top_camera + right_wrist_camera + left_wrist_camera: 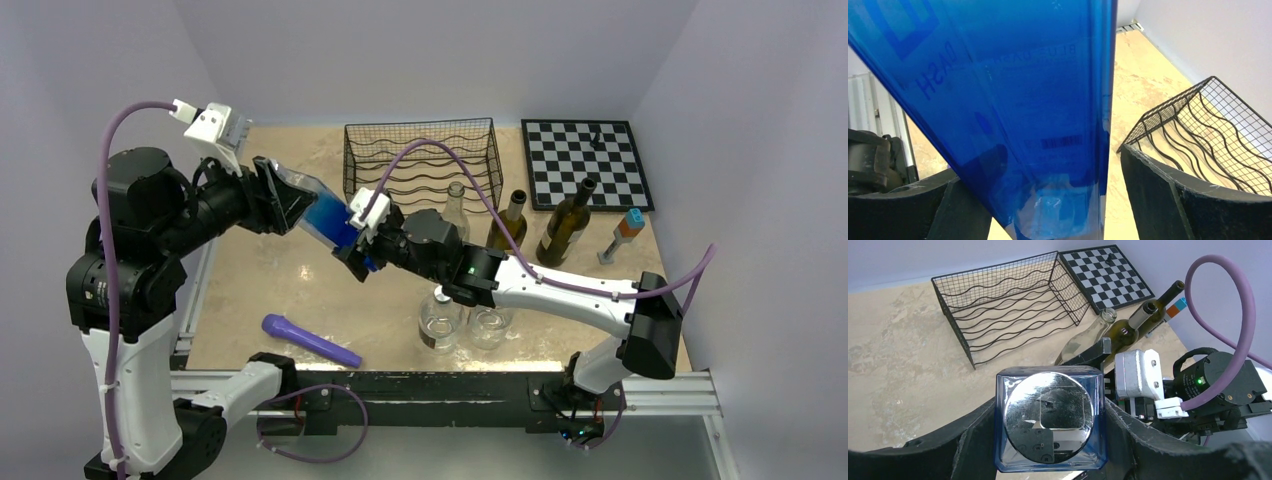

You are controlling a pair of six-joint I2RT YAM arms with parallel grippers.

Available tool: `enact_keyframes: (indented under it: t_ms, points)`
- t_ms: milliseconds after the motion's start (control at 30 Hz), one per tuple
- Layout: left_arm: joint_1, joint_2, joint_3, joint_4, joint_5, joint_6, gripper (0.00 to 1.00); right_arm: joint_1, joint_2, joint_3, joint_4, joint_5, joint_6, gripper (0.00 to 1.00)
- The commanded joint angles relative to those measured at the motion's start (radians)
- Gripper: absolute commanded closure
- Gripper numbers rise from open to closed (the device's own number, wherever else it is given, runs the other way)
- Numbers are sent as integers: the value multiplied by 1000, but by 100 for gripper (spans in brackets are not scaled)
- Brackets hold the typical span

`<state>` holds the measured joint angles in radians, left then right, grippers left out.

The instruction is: Put the wine bottle on the wine rack

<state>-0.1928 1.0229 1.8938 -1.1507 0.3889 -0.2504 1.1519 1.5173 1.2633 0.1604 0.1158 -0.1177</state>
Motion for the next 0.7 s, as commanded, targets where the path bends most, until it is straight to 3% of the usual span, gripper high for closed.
enact_keyframes:
  t_ms: [0, 200, 233, 300, 333, 367, 433, 567, 667]
  points:
    - [-7, -28, 99, 149, 7, -17, 100, -7, -22, 18, 10, 81, -47, 16]
    - [-7, -44, 103, 144, -5, -14, 100, -7, -17, 58, -11, 131, -86, 53]
    - [-7, -49, 105, 145, 0, -9, 100, -7, -22, 64, -16, 143, -94, 62]
    - [-7, -61, 103, 153, 17, -3, 100, -8, -29, 92, -42, 191, -114, 92]
    - [-7, -67, 101, 156, 26, 1, 100, -8, -32, 114, -51, 219, -130, 100]
    - [-7, -71, 101, 158, 40, 5, 100, -8, -39, 123, -51, 244, -153, 100]
    - [-7, -80, 89, 160, 47, 9, 84, -8, -58, 141, -24, 273, -219, 100]
    - [-7, -112, 45, 152, -1, 34, 29, -8, -98, 172, 40, 283, -374, 100]
    - [-7, -135, 21, 137, -126, 49, 11, -8, -96, 242, 71, 307, -504, 100]
